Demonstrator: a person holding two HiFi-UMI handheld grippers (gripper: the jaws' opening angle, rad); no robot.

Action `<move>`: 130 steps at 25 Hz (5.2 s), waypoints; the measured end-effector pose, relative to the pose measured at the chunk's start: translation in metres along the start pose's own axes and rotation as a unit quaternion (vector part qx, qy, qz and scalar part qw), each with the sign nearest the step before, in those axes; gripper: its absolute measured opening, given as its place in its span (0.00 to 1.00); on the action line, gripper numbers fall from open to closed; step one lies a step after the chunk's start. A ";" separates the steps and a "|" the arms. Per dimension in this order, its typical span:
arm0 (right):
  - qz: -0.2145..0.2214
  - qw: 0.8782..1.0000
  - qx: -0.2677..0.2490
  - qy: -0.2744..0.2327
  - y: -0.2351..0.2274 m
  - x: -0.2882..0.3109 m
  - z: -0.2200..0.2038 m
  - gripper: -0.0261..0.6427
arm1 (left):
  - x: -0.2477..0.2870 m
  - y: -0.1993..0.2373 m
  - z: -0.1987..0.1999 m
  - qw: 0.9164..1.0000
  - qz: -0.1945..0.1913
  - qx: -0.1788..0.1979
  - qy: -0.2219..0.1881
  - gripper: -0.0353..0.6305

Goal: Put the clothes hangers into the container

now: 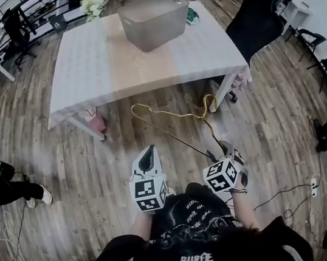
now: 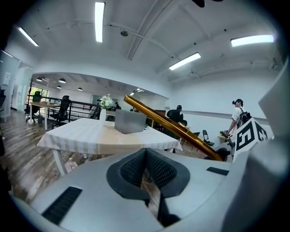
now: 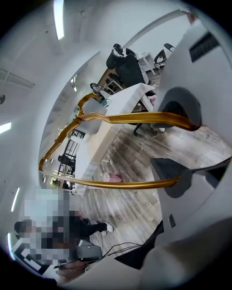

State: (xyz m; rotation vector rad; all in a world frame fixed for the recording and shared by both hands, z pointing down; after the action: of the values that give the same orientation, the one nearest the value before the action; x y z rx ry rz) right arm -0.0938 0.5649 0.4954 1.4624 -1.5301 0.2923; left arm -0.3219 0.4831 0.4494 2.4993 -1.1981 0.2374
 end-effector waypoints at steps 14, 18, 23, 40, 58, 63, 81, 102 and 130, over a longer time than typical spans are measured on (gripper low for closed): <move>0.012 1.000 0.001 -0.026 -0.018 0.047 0.030 0.37 | 0.044 0.024 0.001 1.000 0.011 -0.005 0.005 0.08; 0.031 0.999 -0.003 -0.036 -0.052 0.085 0.042 0.37 | 0.089 0.022 0.014 1.000 0.024 -0.001 0.005 0.08; 0.047 0.998 -0.019 -0.043 -0.112 0.137 0.067 0.37 | 0.163 0.017 0.040 0.999 0.040 0.000 0.009 0.08; 0.064 0.993 -0.068 -0.071 -0.292 0.252 0.095 0.37 | 0.343 -0.041 0.084 0.997 0.074 -0.019 -0.012 0.08; 0.042 0.996 -0.044 -0.069 -0.365 0.310 0.160 0.37 | 0.451 0.028 0.155 0.996 0.084 -0.003 -0.036 0.08; 0.014 0.996 -0.041 -0.075 -0.392 0.332 0.209 0.37 | 0.487 0.077 0.189 0.995 0.086 -0.011 -0.053 0.08; -0.054 0.993 -0.103 -0.019 -0.468 0.407 0.348 0.37 | 0.596 0.208 0.266 0.998 0.047 -0.005 -0.046 0.08; 0.041 0.938 -0.343 0.036 -0.565 0.466 0.463 0.37 | 0.620 0.221 0.271 0.992 0.112 -0.037 -0.051 0.08; 0.281 0.776 -0.519 0.222 -0.584 0.534 0.562 0.38 | 0.643 0.222 0.282 0.984 0.163 -0.051 -0.054 0.08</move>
State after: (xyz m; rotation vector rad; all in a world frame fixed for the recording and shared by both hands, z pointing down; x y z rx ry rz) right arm 0.2527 -0.3316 0.3602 0.0260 -1.3153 0.0763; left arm -0.0925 -0.2166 0.4368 2.2438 -1.6195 0.1201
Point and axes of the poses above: the fingertips, and each gripper's own axes: x forward along the fingers, y to its left, z out of its top, the point moved 9 cm from there along -x, backward along the fingers, and after that the axes turned 5 degrees about -x, right-handed, at the moved point
